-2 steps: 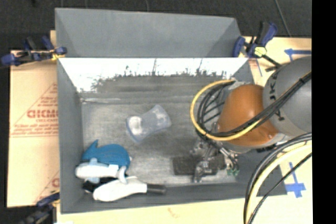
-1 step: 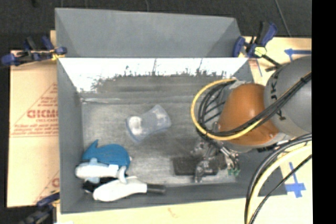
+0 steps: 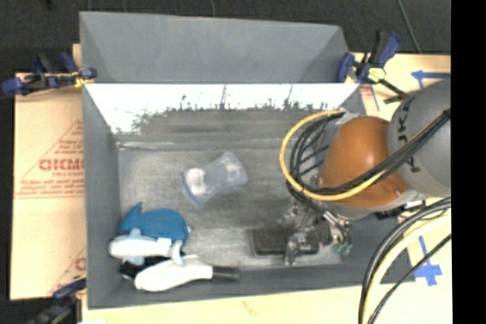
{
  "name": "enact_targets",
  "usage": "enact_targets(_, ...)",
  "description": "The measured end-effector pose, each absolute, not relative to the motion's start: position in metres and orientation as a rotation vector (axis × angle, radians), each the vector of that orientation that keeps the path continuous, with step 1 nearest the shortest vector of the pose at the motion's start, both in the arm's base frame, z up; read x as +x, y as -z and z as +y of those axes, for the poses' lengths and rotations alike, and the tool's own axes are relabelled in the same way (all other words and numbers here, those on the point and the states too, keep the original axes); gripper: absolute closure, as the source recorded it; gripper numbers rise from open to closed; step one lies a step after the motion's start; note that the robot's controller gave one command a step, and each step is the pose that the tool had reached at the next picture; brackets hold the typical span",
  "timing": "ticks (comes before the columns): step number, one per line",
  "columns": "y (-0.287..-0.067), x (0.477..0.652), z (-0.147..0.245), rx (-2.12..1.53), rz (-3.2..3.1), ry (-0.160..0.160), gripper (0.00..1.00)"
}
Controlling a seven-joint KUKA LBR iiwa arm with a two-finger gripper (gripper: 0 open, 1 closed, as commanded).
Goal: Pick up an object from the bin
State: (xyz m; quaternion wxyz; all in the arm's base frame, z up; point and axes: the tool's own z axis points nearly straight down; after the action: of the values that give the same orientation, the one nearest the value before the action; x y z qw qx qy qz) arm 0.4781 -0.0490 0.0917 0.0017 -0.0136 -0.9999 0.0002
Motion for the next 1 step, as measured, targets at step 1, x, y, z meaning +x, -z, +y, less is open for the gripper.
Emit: enact_targets(1, -0.1153, 0.4778, -0.0493, -0.044, -3.135, -0.001, 1.0)
